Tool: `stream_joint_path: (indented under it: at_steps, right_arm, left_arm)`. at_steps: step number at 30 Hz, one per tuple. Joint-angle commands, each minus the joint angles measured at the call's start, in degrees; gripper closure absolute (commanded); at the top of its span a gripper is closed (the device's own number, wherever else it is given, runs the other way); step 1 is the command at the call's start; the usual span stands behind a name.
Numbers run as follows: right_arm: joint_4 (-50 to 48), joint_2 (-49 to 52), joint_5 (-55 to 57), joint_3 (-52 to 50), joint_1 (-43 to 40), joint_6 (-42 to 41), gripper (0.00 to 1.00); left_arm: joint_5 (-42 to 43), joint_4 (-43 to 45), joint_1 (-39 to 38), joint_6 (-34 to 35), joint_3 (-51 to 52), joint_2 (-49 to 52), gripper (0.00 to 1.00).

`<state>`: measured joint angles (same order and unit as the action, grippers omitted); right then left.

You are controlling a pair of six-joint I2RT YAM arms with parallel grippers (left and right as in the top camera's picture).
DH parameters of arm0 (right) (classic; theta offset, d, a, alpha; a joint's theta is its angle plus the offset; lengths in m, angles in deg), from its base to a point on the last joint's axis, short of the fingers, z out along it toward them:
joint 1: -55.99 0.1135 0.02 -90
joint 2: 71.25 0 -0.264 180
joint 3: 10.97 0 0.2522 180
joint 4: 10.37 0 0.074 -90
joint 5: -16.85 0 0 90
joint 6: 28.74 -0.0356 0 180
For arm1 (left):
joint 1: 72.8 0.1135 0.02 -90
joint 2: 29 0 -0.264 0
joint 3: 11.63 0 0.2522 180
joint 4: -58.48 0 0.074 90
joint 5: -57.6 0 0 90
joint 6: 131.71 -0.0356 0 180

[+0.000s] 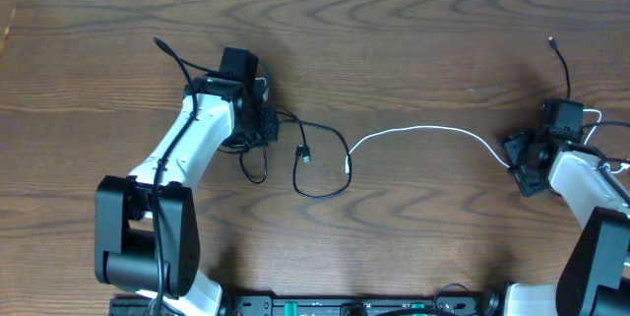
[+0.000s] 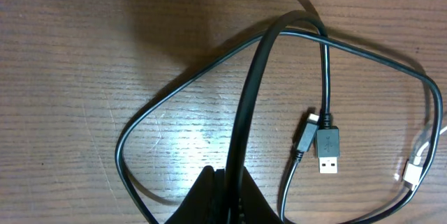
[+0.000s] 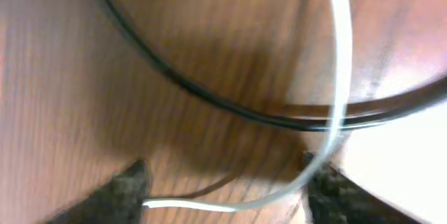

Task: Untangle cables

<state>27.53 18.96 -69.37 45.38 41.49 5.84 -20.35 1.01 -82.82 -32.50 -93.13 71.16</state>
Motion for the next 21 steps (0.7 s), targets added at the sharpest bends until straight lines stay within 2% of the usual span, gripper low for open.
stream_joint_path:
  at_steps: [1, 2, 4, 8, 12, 16, 21]
  right_arm:
    - [0.07, 0.46, 2.86, -1.18, 0.24, -1.55, 0.57]
    - [0.09, 0.46, 2.84, -1.18, 0.24, -1.55, 0.67]
    - [0.15, 0.46, 2.75, -1.18, 0.26, -1.53, 0.81]
    - [0.31, 0.46, 2.75, -1.18, 0.24, -1.25, 0.99]
    - [-0.13, 0.37, 2.6, -0.83, 0.24, 2.38, 0.99]
    - [-0.13, 0.24, -1.09, 3.19, -0.76, 14.67, 0.99]
    - [9.27, 0.22, -3.65, 15.61, -5.64, 21.99, 0.99]
  left_arm:
    - [-0.55, -0.39, -0.07, 0.52, 0.15, -0.96, 0.93]
    - [-0.55, -0.42, -0.07, 0.52, 0.13, -0.96, 0.93]
    - [-0.55, -0.42, -0.07, 0.55, 0.15, -0.96, 0.93]
    - [-0.52, -0.44, -0.07, 0.55, 0.15, -0.96, 0.93]
    - [-0.52, -0.46, -0.07, 0.55, 0.15, -0.96, 0.92]
    - [-0.52, -0.61, -0.07, 0.55, 0.13, -0.96, 0.92]
    - [-0.52, -0.68, -0.07, 0.55, 0.13, -0.96, 0.93]
